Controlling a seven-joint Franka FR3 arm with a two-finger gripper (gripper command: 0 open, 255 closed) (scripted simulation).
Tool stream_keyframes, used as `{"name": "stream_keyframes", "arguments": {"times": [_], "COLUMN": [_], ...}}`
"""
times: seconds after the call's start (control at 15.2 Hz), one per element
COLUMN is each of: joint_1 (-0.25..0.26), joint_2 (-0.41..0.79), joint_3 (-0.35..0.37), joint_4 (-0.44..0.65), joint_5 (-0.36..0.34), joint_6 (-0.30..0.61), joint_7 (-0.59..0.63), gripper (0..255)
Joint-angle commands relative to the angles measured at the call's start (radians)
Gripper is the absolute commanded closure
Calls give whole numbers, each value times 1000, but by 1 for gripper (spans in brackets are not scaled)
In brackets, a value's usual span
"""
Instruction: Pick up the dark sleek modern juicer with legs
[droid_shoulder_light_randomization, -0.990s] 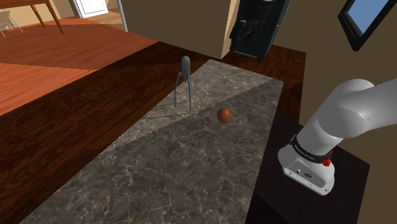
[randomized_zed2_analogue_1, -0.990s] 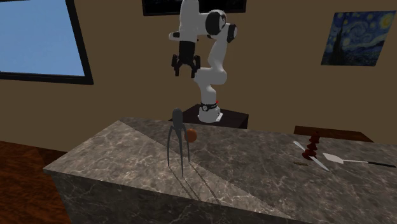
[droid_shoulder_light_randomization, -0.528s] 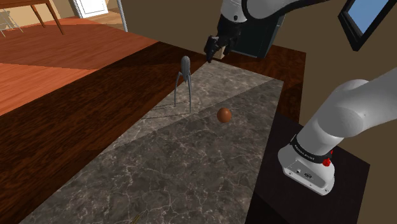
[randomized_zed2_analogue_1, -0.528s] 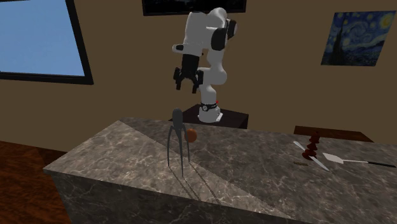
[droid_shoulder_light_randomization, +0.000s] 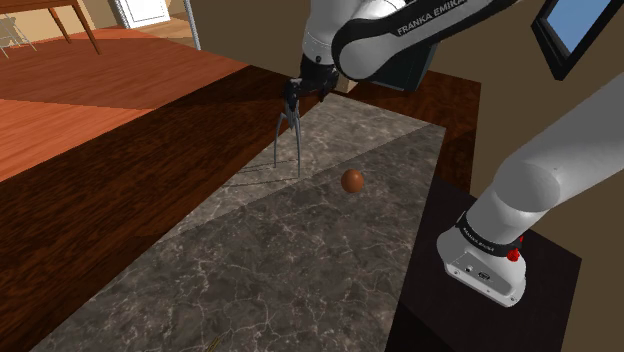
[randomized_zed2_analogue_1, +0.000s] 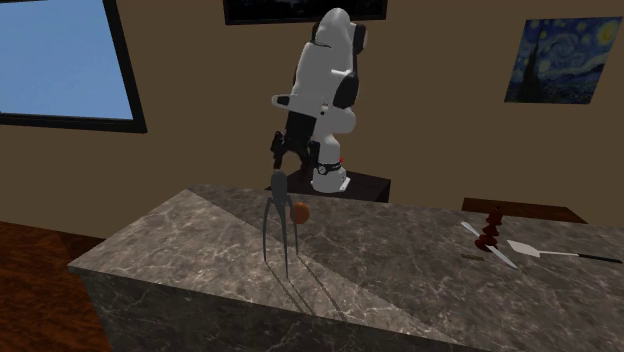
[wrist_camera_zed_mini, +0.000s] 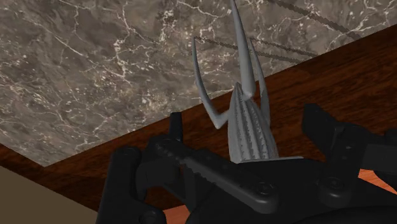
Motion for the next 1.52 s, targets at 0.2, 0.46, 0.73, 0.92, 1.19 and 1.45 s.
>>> {"name": "stream_keyframes", "arguments": {"times": [0.2,0.46,0.73,0.92,1.19,1.45], "joint_1": [-43,-53,-56,-56,-56,-52], "joint_2": [121,159,174,174,173,154], "joint_3": [60,67,69,69,69,66], "joint_4": [38,19,12,12,12,21], "joint_5": [-155,-212,-237,-237,-236,-205], "joint_6": [72,117,134,134,133,113], "joint_7": [174,224,246,246,246,219], "gripper": [0,0,255,255,255,255]}}
